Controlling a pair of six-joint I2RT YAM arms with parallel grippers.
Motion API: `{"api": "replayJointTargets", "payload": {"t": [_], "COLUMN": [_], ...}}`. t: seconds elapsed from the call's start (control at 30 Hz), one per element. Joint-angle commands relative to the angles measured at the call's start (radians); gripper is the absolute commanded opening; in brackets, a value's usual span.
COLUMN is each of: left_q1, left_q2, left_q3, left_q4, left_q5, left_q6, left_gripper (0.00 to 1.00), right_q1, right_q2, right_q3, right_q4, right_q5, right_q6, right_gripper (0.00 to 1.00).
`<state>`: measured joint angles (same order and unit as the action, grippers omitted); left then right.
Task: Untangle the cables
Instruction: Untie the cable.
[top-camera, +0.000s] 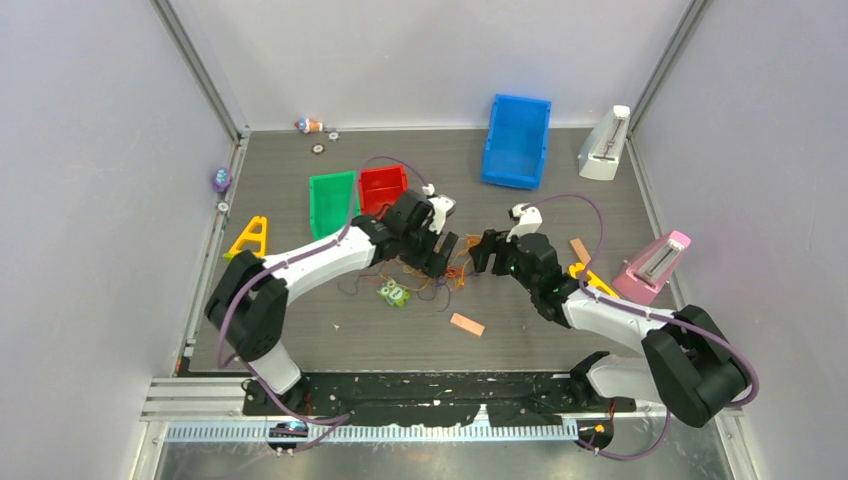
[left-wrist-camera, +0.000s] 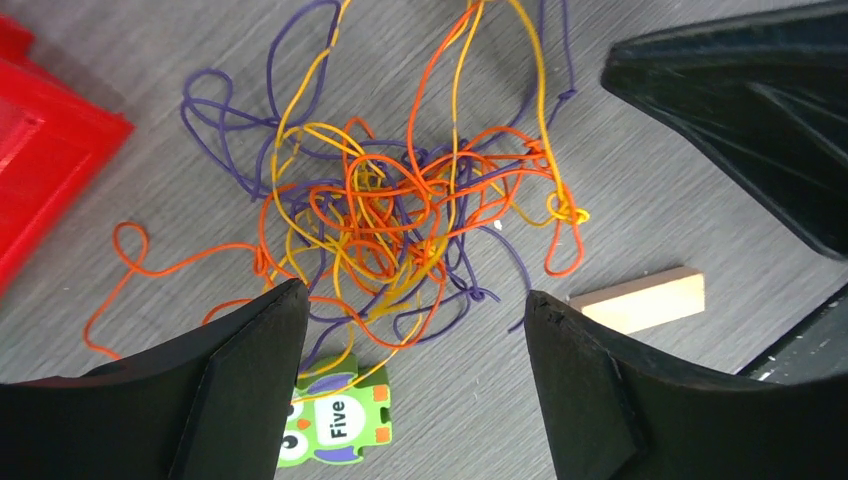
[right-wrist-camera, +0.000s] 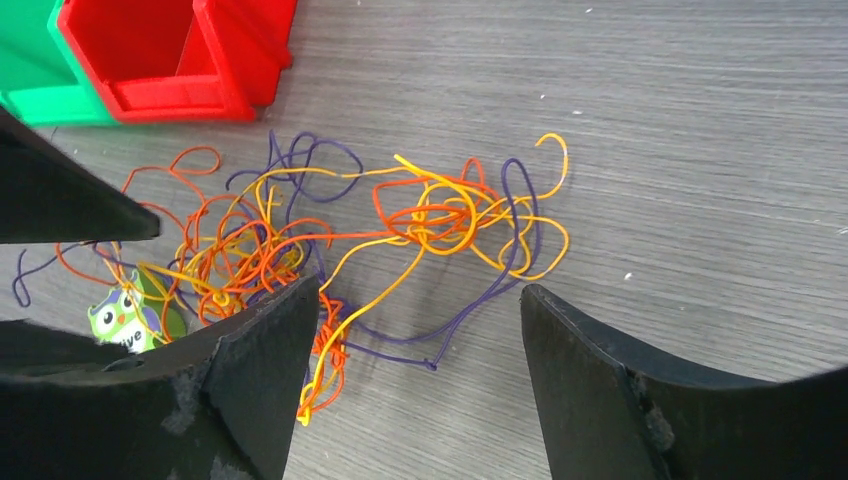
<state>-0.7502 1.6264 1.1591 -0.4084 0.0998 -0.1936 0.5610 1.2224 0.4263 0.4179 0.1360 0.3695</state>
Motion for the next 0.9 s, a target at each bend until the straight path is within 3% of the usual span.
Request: {"api": "replayJointTargets", "payload": {"t": [0.0,0.07,0.2,0.23,0.37,0.53,0.87], "left_q1": [0.003,0.003,0.003,0.003,0.005,0.02,0.046], "left_q2": [0.085,0.121,0.171,0.172,0.082,-0.05,-0.031], "left_q3": [0.055,0.056,0.073,0.08,-0.012,-0.129,-0.108], "left_q4": [-0.028,-0.009,0.004,-0.001,0.086,0.21,0.223], "left_q5": [0.031,0.024,0.035,0.042,0.043,0.035,0.072], "left_q6": [-0.028,-0.065,-0.074,-0.066,-0.037,-0.057,-0.103], "left_gripper": [0.78,0.72,0.03,0.0,0.0,0.0,0.0], "right_q1": [-0.001,-0.001,-0.001,-0.001,-0.001,-0.002,-0.003], "right_q2": [0.021,0.028,0.029,0.026,0.016,0.053,0.221], "right_q3": [0.039,0.038,0.035,0.036,0.029,0.028,0.087], "right_q4": [0.037,0.05,0.054,0.049,0.063,0.144,0.147], "right_q5": [-0.066,-0.087,-0.099,-0.095,-0.112,-0.287,-0.373], "right_q6": [0.0,-0.001,0.004,0.003,-0.005,0.008,0.093], "right_gripper": [0.79,0.78,0.77,0.76,0.72,0.71,0.72]}}
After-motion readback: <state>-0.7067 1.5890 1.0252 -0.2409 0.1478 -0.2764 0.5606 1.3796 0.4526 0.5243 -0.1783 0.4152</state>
